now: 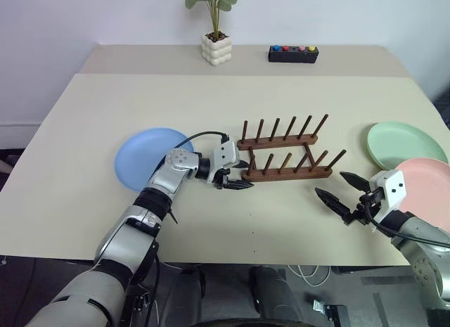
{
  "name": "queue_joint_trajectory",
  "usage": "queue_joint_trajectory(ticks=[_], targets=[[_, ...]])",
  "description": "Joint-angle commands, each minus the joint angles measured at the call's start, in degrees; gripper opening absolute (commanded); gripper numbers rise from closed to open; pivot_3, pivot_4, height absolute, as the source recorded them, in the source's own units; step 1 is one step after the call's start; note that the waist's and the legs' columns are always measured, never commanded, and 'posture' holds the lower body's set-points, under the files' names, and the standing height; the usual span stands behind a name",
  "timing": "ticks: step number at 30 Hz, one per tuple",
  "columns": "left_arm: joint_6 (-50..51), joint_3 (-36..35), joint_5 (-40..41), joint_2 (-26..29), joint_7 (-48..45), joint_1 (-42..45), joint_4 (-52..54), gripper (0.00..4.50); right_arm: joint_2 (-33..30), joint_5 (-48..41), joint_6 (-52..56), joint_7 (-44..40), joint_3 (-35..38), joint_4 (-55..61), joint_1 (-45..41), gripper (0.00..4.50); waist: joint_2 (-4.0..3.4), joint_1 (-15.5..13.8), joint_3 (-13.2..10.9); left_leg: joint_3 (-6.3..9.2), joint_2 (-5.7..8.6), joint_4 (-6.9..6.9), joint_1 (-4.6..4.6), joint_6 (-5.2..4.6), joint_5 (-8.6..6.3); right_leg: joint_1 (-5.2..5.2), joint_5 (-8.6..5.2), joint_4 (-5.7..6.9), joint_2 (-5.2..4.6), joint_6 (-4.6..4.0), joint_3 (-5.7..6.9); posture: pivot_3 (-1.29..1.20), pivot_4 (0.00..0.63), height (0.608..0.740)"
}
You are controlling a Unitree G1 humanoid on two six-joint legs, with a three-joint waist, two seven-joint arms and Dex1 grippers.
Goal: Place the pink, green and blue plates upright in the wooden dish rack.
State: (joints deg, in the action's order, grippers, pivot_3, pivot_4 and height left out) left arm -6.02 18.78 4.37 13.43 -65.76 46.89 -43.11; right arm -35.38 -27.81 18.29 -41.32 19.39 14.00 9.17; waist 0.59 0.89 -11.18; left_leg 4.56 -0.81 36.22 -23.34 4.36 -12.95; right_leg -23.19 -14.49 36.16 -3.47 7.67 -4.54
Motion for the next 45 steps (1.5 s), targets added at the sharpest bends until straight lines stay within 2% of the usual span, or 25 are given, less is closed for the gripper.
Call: queue_joint_trajectory(ticks=[1,4,6,7,9,10,12,14,15,16,17,21,28,34,45], targets=[[1.26,-2.92,0.98,1.29,0.77,-0.62,4.08,4.43,-0.81,-0.41,-0.47,-0.24,1.72,2.24,0.22,4.5,0.0,0.05,0.0,0.0,0.0,0.0,0.0,0.0,0.0,0.0,0.0,0.0,0.0,0.0,0.0,0.0,0.15,0.73],[4.63,-4.29,1.58,2.48,1.74,-2.31,8.5,4.43,-1.24,-0.12,-0.59,-0.44,1.84,1.84,0.14,4.5,0.0,0.24,0.0,0.0,-0.01,-0.03,0.03,0.0,0.0,0.0,0.0,0.02,0.0,0.01,0.0,0.0,0.15,0.73],[8.25,-5.14,1.64,4.49,2.97,-5.67,15.29,4.43,-1.92,0.42,-0.37,-0.67,1.36,1.12,-0.38,4.5,-0.02,0.33,0.01,0.01,-0.01,-0.04,0.03,0.0,0.0,-0.01,0.0,0.04,0.01,0.01,0.0,0.0,0.15,0.73],[10.59,-5.32,1.47,5.7,3.63,-7.93,19.38,4.48,-2.6,1.76,-0.38,-0.5,0.55,0.29,-0.69,4.24,-0.02,0.3,0.01,0.01,-0.02,-0.05,0.04,0.0,0.0,-0.01,0.0,0.04,0.0,0.01,-0.01,0.0,0.15,0.73],[15.23,-6.1,2.46,6.97,5.13,-12.18,27.21,3.96,-3.5,2.89,-0.79,-1.72,-0.84,-0.48,-0.86,3.68,-0.03,0.23,0.01,0.01,-0.02,-0.06,0.04,0.0,0.0,-0.01,0.0,0.05,0.0,0.01,0.0,0.0,0.15,0.73],[17.39,-6.01,3.18,7.54,5.2,-14.15,31.04,3.64,-3.59,2.86,-0.6,-2.12,-1.24,-0.6,-1.07,3.23,-0.03,0.19,0.01,0.02,-0.02,-0.05,0.05,0.0,0.0,0.0,0.0,0.06,0.0,0.01,0.0,0.0,0.15,0.73],[20.9,-5.13,3.68,8.3,5.36,-16.93,36.89,2.73,-3.86,3.1,-0.24,-2.71,-1.97,-0.59,-1.41,2.29,-0.03,-0.15,0.01,0.02,-0.02,-0.03,0.05,0.0,0.0,0.01,0.0,0.08,0.0,0.0,0.01,0.0,0.15,0.73],[24.93,-3.41,3.73,8.15,6.29,-19.57,42.68,1.74,-4.56,4.69,0.2,-2.98,-3.8,-0.81,-2.12,1.28,-0.02,-0.13,0.01,0.03,-0.02,0.03,0.04,0.0,0.0,0.03,0.0,0.08,0.0,-0.02,0.01,0.0,0.15,0.73],[26.48,-2.84,3.7,7.99,6.78,-20.33,44.55,1.09,-4.76,5.33,0.25,-2.94,-4.43,-0.94,-2.41,0.6,-0.02,-0.25,0.01,0.02,-0.01,0.04,0.04,0.0,0.0,0.06,-0.01,0.08,-0.02,-0.02,0.0,0.0,0.15,0.73],[27.55,-2.55,3.74,7.9,7.18,-20.71,45.67,0.68,-4.83,5.67,0.23,-2.89,-4.72,-1.04,-2.57,0.17,-0.02,-0.2,0.01,0.03,0.0,0.05,0.05,0.0,0.0,0.07,-0.04,0.08,-0.03,-0.08,0.02,0.0,0.15,0.73],[28.3,-2.41,3.73,7.9,7.47,-20.93,46.4,0.13,-4.83,5.86,0.14,-2.88,-4.83,-1.14,-2.62,0.0,-0.02,-0.18,0.01,0.03,-0.01,0.07,0.05,0.0,0.0,0.07,-0.06,0.07,-0.02,-0.13,0.01,0.0,0.15,0.73],[26.43,2.7,-2.69,4.23,14.18,-20.43,44.2,0.06,-4.01,11.25,-0.59,0.61,-8.25,-4.35,-6.03,0.0,-0.02,-0.05,0.02,0.02,-0.01,0.07,0.07,0.0,0.0,0.08,-0.1,0.07,-0.01,-0.2,0.0,0.0,0.15,0.73],[26.33,3.96,-4.62,0.69,19.98,-21.15,42.87,0.06,-2.93,16.7,-3.69,3.8,-11.1,-7.76,-7.81,0.0,-0.02,0.03,0.02,0.02,-0.01,0.03,0.08,0.0,0.0,0.06,0.0,0.07,0.0,-0.01,0.01,0.0,0.15,0.73],[25.82,0.98,-5.75,-3.24,28.61,-19.57,37.33,0.06,-0.77,19.85,-6.62,6.45,-13.08,-11.85,-11.27,0.0,0.04,0.01,0.05,0.02,0.0,0.09,0.29,0.0,0.0,0.33,-0.05,0.04,-0.01,-0.11,0.01,0.0,0.15,0.73],[23.67,0.11,-6.47,-3.72,32.33,-18.19,33.5,0.06,1.39,22.79,-10.21,9.18,-14.05,-17.98,-16.06,0.0,0.04,0.11,0.06,0.01,0.0,0.0,0.62,0.0,0.0,0.6,-0.1,0.02,-0.01,-0.19,0.0,0.0,0.15,0.73]])
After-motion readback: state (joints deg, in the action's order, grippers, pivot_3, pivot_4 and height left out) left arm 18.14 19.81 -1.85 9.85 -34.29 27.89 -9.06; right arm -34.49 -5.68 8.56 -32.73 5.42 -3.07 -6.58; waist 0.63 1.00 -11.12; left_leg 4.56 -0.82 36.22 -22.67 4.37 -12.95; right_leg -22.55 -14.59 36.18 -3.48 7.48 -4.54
